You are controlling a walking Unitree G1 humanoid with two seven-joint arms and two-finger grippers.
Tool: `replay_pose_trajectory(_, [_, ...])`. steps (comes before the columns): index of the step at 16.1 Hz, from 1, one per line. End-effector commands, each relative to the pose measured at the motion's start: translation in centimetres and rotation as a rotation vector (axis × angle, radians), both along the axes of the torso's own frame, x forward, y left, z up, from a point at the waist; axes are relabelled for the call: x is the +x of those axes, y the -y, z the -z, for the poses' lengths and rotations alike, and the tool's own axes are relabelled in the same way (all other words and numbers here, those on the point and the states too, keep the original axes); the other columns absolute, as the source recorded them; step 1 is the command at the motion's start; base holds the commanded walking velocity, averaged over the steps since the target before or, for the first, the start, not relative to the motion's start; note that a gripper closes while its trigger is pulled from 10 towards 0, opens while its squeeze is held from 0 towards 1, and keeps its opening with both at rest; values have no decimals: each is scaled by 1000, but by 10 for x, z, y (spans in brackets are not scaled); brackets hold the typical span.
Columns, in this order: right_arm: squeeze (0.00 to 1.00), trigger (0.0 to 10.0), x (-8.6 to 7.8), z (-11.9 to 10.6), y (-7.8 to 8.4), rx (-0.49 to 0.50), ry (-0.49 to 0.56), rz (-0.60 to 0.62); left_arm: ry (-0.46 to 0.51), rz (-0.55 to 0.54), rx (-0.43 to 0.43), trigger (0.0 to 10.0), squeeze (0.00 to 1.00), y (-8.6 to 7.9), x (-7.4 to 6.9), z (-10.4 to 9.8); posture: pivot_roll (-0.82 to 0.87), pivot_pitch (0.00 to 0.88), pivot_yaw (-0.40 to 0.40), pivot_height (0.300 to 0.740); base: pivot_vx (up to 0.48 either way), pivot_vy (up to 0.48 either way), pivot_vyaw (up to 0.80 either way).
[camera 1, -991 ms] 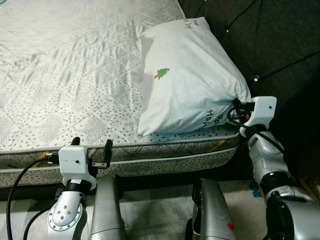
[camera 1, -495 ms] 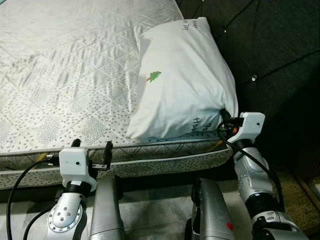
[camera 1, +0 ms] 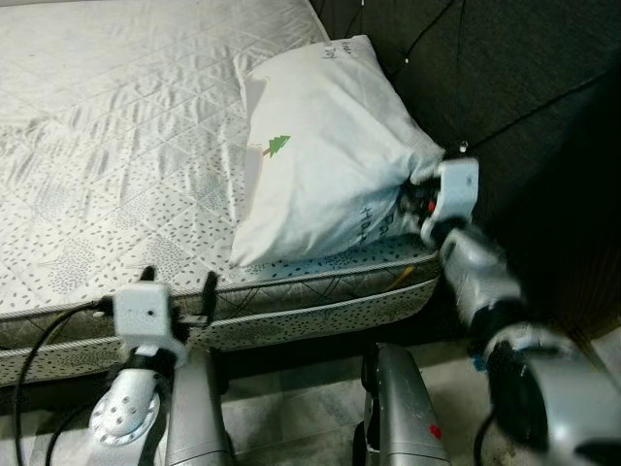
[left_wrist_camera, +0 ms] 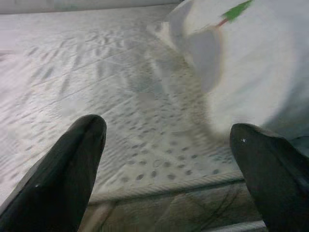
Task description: Clean up the room
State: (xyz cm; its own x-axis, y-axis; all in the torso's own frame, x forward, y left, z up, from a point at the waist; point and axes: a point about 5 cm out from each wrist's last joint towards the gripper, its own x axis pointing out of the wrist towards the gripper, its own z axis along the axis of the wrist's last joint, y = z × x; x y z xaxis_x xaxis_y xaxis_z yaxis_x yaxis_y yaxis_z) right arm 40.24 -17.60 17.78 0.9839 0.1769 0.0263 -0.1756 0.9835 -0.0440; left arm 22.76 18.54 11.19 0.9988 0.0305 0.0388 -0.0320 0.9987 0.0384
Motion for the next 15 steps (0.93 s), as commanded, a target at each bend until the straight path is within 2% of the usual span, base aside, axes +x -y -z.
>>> replay_pose_trajectory(1, [0,0,7,-24,4,-4,49,28,-6,-18,-15,10000,0,0,-5,2,81,90,-45,508,0,0,0])
replay_pose_trajectory(4, [0,0,11,-39,14,-24,50,79,-16,1,-21,10000,0,7,-10,5,81,94,-45,508,0,0,0])
replay_pose_trajectory(5, [0,0,14,-50,19,-33,60,107,-10,-1,-20,10000,0,6,-7,3,80,97,-45,508,0,0,0])
replay_pose_trajectory(7, [0,0,15,-57,23,-75,66,129,-5,-3,-17,10000,0,3,-5,2,79,97,-44,508,0,0,0])
replay_pose_trajectory(10, [0,0,15,-60,27,-107,65,144,-1,-4,-15,10000,0,4,-4,0,81,101,-45,508,0,0,0])
replay_pose_trajectory(12, [0,0,13,-62,40,-118,70,202,-4,-12,-19,10000,0,4,-6,2,85,108,-54,508,0,0,0])
replay_pose_trajectory(15, [0,0,9,-54,55,-155,50,245,-7,-23,-22,10000,0,3,-9,2,91,113,-56,508,0,0,0])
